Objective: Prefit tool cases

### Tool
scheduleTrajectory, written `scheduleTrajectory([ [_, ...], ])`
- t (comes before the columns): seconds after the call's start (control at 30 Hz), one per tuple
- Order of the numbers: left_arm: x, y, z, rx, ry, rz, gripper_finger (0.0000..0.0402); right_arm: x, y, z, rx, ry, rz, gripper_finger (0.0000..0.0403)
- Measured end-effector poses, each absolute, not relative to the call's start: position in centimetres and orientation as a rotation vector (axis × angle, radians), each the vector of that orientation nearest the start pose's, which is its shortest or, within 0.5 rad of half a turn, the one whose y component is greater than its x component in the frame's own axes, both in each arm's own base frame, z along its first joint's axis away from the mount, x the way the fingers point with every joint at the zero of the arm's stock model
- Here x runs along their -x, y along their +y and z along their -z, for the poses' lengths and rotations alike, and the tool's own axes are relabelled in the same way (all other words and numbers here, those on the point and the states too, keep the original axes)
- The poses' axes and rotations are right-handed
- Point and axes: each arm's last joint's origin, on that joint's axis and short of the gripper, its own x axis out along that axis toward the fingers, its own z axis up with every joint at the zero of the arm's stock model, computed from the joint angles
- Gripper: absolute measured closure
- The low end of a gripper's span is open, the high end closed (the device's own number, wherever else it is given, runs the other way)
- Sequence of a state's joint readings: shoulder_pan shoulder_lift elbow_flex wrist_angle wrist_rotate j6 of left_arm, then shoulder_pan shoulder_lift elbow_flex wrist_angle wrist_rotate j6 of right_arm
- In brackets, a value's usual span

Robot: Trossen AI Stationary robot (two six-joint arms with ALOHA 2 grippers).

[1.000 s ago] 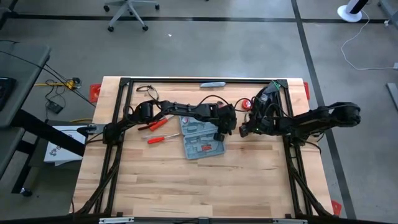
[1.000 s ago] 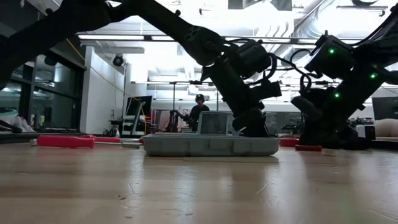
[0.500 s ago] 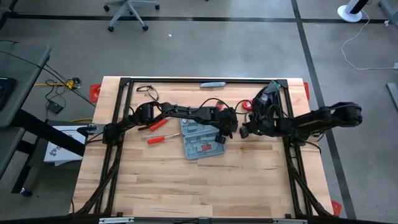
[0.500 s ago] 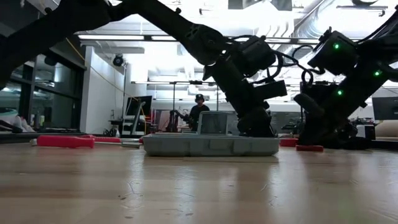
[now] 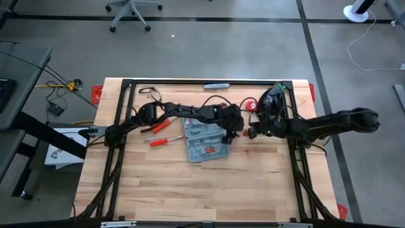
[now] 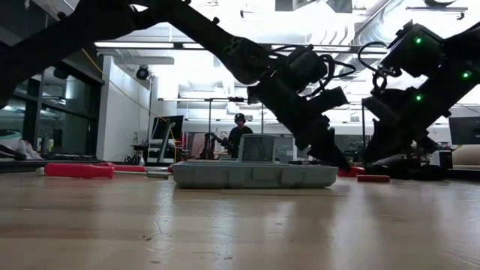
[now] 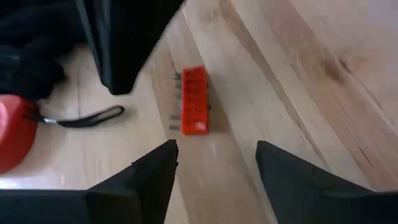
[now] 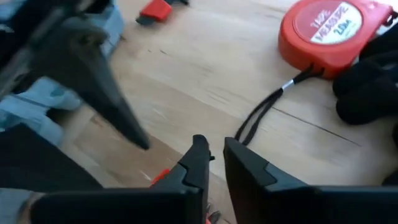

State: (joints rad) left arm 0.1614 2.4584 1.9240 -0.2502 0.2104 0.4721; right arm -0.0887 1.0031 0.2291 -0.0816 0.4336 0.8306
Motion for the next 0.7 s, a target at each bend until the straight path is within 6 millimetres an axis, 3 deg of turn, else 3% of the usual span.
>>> scheduleTrajectory([
  [0.2,-52.9,8.6,-13.1,-0.286,0.71,0.225,0.0161,-15.4,-2.6,-13.3,-0.6,0.557,0.784,0.0327],
  [0.7,-53.2,8.9,-13.6,-0.173,0.635,0.247,0.0161,-15.1,-2.6,-15.0,-0.612,0.445,0.732,0.0324],
])
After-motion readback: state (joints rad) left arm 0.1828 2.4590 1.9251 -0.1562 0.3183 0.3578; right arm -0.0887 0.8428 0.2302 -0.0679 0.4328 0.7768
